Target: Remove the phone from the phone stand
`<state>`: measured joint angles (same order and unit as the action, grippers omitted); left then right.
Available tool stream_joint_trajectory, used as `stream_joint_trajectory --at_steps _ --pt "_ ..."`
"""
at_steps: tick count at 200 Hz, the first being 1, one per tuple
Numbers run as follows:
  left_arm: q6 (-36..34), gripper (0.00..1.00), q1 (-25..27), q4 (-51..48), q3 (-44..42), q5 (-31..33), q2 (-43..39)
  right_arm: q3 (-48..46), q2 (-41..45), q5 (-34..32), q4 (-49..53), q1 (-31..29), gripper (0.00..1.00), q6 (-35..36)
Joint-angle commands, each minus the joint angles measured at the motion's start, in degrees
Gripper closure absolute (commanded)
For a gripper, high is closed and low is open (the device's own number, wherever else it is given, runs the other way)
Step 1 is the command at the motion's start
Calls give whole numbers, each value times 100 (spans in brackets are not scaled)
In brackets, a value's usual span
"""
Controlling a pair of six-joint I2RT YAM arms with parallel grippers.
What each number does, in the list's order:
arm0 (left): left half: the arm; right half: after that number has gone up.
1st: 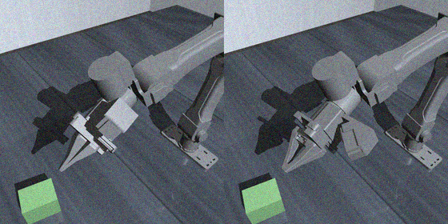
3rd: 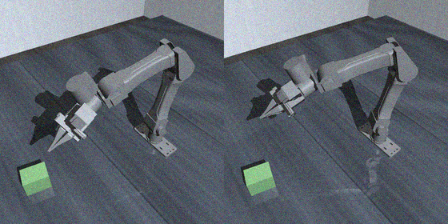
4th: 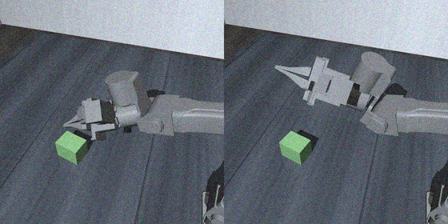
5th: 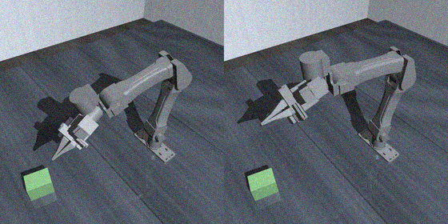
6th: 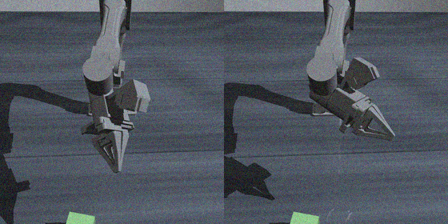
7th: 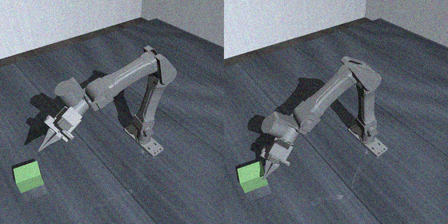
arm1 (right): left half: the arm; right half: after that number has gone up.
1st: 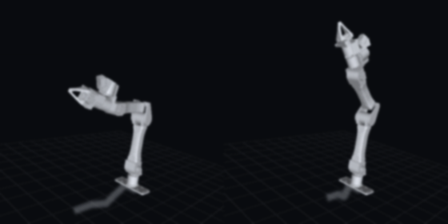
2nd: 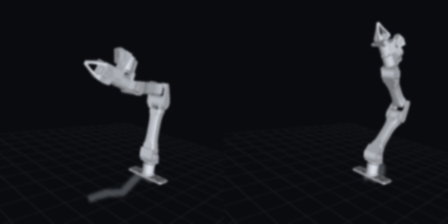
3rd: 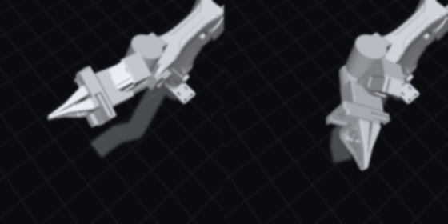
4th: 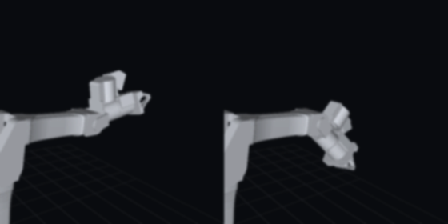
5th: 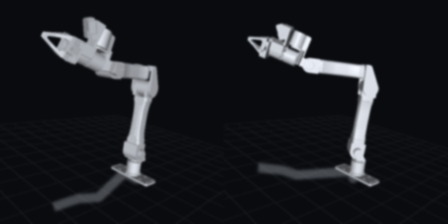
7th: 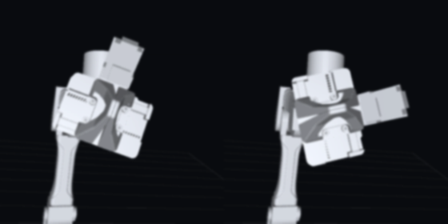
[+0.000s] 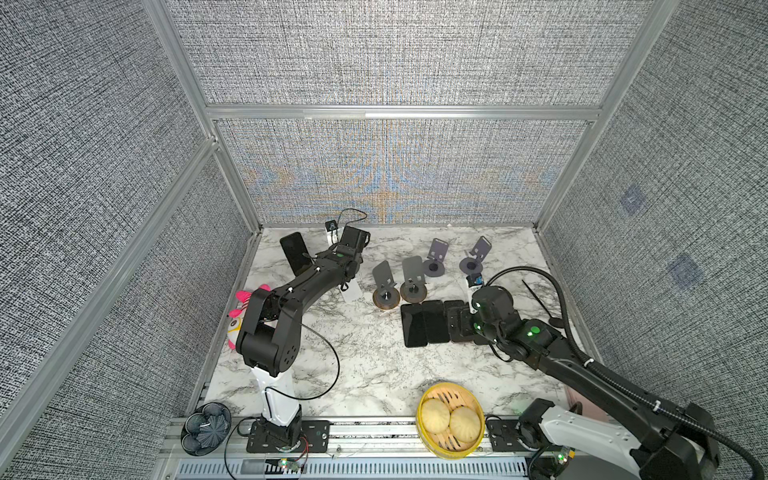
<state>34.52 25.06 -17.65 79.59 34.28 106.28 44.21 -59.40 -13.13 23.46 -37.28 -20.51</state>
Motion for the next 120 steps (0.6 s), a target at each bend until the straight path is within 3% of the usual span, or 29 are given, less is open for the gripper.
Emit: stream_joint_trajectory --at_steps 1,120 --pt "72 13 -28 33 34 25 44 41 -59 -52 -38 1 1 55" --pt "24 21 -45 -232 156 135 43 126 -155 -6 -77 -1 1 72"
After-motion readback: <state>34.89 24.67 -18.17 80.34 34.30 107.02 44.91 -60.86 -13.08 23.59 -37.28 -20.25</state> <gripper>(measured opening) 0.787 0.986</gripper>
